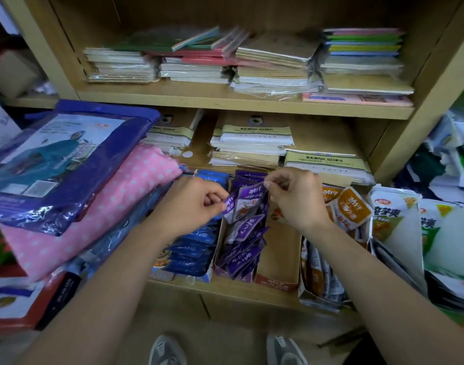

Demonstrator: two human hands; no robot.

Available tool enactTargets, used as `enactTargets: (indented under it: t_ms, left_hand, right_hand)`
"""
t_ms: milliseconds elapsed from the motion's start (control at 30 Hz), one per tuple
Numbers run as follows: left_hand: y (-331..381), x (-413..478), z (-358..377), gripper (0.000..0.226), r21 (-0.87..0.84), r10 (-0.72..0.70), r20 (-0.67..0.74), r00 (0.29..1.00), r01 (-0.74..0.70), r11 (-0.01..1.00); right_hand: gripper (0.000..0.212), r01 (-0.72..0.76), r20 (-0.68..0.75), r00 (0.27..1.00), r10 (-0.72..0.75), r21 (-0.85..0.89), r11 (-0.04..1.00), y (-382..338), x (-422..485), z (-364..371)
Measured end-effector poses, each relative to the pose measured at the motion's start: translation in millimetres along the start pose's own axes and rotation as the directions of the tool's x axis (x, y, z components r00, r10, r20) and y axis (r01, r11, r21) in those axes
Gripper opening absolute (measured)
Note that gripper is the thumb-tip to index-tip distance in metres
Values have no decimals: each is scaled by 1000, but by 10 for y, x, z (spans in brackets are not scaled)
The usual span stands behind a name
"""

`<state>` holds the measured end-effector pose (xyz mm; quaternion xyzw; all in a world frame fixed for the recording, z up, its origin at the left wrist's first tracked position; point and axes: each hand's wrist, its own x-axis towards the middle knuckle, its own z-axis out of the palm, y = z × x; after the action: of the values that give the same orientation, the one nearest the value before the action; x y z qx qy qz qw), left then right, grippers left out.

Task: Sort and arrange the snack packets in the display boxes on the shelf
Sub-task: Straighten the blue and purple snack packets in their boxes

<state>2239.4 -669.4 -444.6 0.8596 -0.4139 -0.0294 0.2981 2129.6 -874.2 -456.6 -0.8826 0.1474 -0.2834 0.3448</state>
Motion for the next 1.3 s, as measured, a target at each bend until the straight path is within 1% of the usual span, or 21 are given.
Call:
enactTargets:
  t_ms: [100,167,200,267,367,467,567,633,700,733,800,867,900,967,1033,1067,1133,1200,1233,1300]
  left_hand:
    - [52,43,25,11,-56,16,-227,974,-30,998]
    - [68,96,49,13,-115,12,-312,950,-50,992]
    - [67,131,65,15,-166,0,-324,946,-57,984]
    - [71,200,89,18,-262,-14,-301,953,-68,963]
    - [56,284,118,20,-288,-15,-263,965,-63,956]
    - [25,304,136,17,-368,-69,-276,959,-39,929]
    - [29,296,136,15,-375,-61,-302,951,-60,925]
    - [48,284,137,15,-358,-61,-285,956,-47,933]
    - [56,262,157,16,-283,-31,-241,970,-39,958]
    - [59,248,176,16,-227,-6,-210,978,-43,973]
    - [79,213,204,16,-124,35,-149,988,-54,991]
    - [86,189,204,17,-72,56,-124,991,-65,995]
    - [84,172,196,18,-62,63,-133,989,-72,995]
    - [90,127,166,18,-67,76,-178,981,-89,994]
    - [97,67,132,14,-126,81,-208,975,-109,986]
    - [106,27,113,13,-164,78,-200,977,-112,980]
    - [127,-48,87,21,-192,67,-131,989,-91,977]
    - [154,-89,97,34,-128,58,-65,996,-66,990]
    - [173,-91,119,37,-92,54,-57,997,-59,994]
    - [220,-63,171,35,-40,51,-80,996,-54,998]
  right_hand:
    - [6,-8,-112,994,12,37,999,3,10,-62]
    - [5,0,-156,988,9,55,998,-21,-2,-115]
    - [5,18,-155,988,-9,58,998,-37,-17,-128]
    - [8,64,-111,992,-59,41,997,-58,-46,-108]
    - [7,96,-11,995,-96,-29,995,-46,-57,-34]
    - [6,66,102,993,-57,-95,993,-11,-49,-1]
    - [5,74,206,977,-49,-116,990,-4,-85,33]
    - [1,75,198,979,-48,-131,988,-14,-94,37]
    - [8,31,169,986,-11,-120,992,-24,-93,-15]
    - [13,5,177,984,12,-95,995,-14,-101,-62]
    - [22,-17,270,963,29,-47,999,13,-156,-170]
    - [30,39,382,924,-7,-77,996,43,-222,-223]
    - [30,84,401,915,-35,-106,991,56,-240,-216]
    - [21,149,364,926,-100,-109,983,63,-219,-165]
    - [8,190,309,938,-156,-83,978,42,-155,-111]
    - [5,196,284,944,-167,-77,978,32,-123,-88]
    - [3,192,238,956,-169,-75,979,12,-79,-49]
    - [4,193,210,962,-174,-76,978,-9,-63,-12]
    - [5,202,199,962,-185,-70,977,-20,-62,5]
    - [5,223,182,960,-211,-44,974,-38,-67,31]
